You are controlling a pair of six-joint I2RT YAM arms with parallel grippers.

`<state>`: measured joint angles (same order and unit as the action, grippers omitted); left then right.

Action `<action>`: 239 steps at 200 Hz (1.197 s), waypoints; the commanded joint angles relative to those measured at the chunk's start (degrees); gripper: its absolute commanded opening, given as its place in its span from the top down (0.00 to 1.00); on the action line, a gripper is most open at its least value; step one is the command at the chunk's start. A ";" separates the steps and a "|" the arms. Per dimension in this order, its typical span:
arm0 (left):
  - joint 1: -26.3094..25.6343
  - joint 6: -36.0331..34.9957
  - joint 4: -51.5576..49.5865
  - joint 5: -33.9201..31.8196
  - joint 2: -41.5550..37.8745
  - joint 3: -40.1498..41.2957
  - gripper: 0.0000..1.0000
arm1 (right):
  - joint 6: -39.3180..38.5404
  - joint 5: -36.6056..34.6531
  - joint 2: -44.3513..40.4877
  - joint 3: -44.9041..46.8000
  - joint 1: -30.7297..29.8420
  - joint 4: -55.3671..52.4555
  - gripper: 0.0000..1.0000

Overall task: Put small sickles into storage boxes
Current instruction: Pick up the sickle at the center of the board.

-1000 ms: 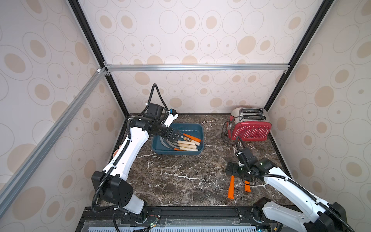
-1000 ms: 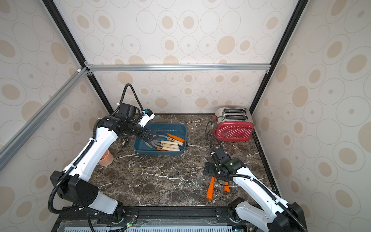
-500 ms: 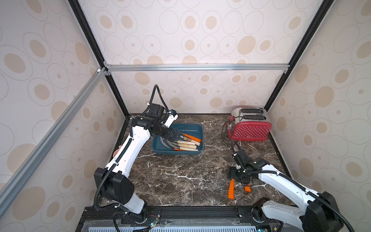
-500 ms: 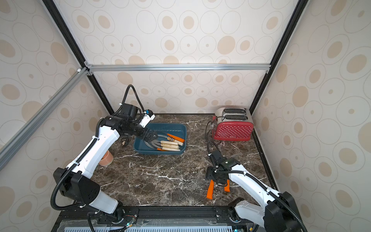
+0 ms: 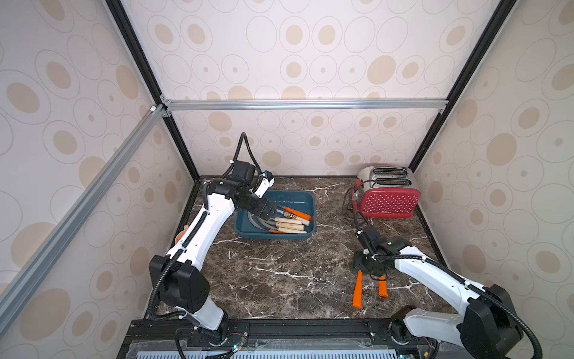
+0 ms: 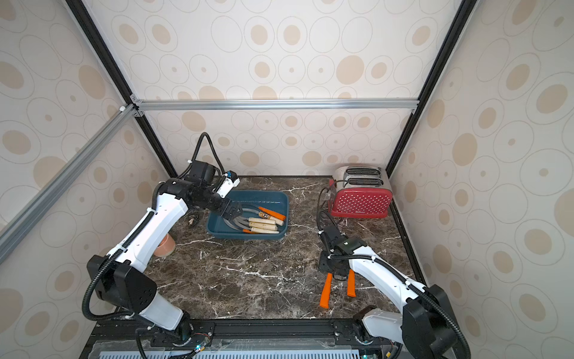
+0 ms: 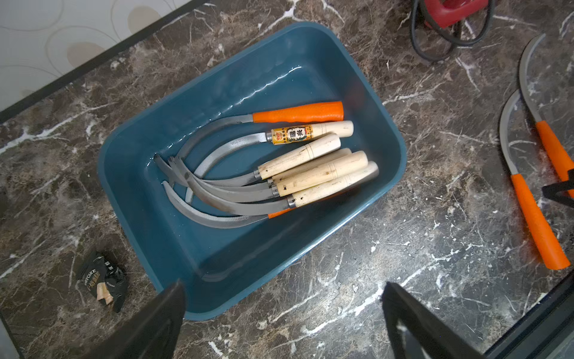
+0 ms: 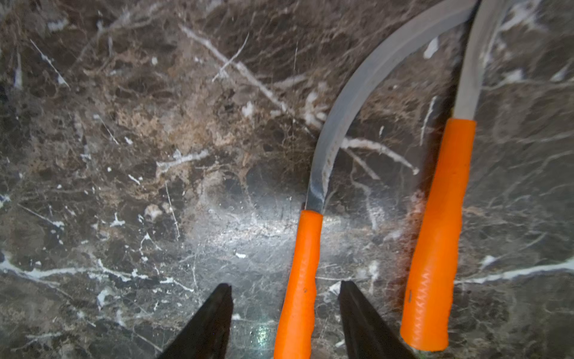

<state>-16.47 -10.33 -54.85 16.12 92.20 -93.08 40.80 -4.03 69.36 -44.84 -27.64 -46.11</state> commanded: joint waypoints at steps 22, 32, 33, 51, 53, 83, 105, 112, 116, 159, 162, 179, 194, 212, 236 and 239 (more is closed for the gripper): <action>-0.12 -0.49 -1.32 0.58 2.84 -4.94 0.01 | 1.89 -4.86 -1.34 -0.08 2.65 -6.50 0.37; -0.09 -0.41 -1.53 1.07 3.12 -5.56 0.01 | 2.09 -4.49 -1.97 0.56 3.87 -7.11 0.34; -0.11 -0.36 -1.55 1.18 3.14 -5.59 0.01 | 2.09 -4.49 -2.09 0.73 4.02 -7.09 0.33; -0.12 -0.13 -1.58 2.04 3.35 -6.14 0.01 | 3.01 -3.90 -3.73 2.47 6.29 -7.52 0.26; -0.14 -0.13 -1.58 2.18 3.34 -6.17 0.01 | 3.16 -3.77 -3.89 2.74 6.52 -7.47 0.26; -0.13 0.20 -1.25 3.04 3.68 -6.60 0.01 | 4.35 -2.34 -5.28 5.55 8.14 -5.77 0.23; -0.14 0.65 -0.42 3.78 3.13 -5.36 0.01 | 3.96 -2.98 -4.14 5.82 8.87 -5.97 0.22; -0.10 0.66 0.07 4.04 2.62 -4.55 0.01 | 3.81 -3.06 -3.78 5.84 9.19 -6.06 0.21; -0.13 0.62 0.35 4.11 2.36 -4.09 0.01 | 3.69 -3.04 -3.73 5.90 9.41 -6.08 0.21; -0.14 0.02 1.03 3.96 0.42 -2.06 0.01 | 3.08 -4.46 -3.76 6.55 11.04 -6.78 0.19; -0.13 0.11 1.07 3.97 0.31 -1.91 0.01 | 3.00 -4.35 -3.69 6.71 11.23 -6.67 0.19; -0.11 0.68 1.37 4.65 0.10 -1.74 0.01 | 2.30 -3.34 -2.83 7.50 11.29 -6.09 0.18; -0.10 0.97 1.41 5.19 0.53 -2.07 0.01 | 1.29 -2.36 -1.89 8.07 13.18 -5.23 0.17; -0.13 1.25 1.07 5.31 1.03 -3.30 0.01 | 1.03 0.17 -0.76 8.67 13.64 -4.12 0.16; -0.10 1.24 1.05 5.43 1.22 -4.12 0.01 | 1.39 1.90 0.53 8.67 13.67 -3.90 0.17; -0.14 1.20 1.10 5.42 1.19 -4.03 0.01 | 1.39 2.15 0.62 8.82 13.66 -3.72 0.18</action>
<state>-16.47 -9.63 -53.45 20.53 94.28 -94.80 41.95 -4.03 69.04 -36.71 -14.13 -49.93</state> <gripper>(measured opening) 0.992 0.834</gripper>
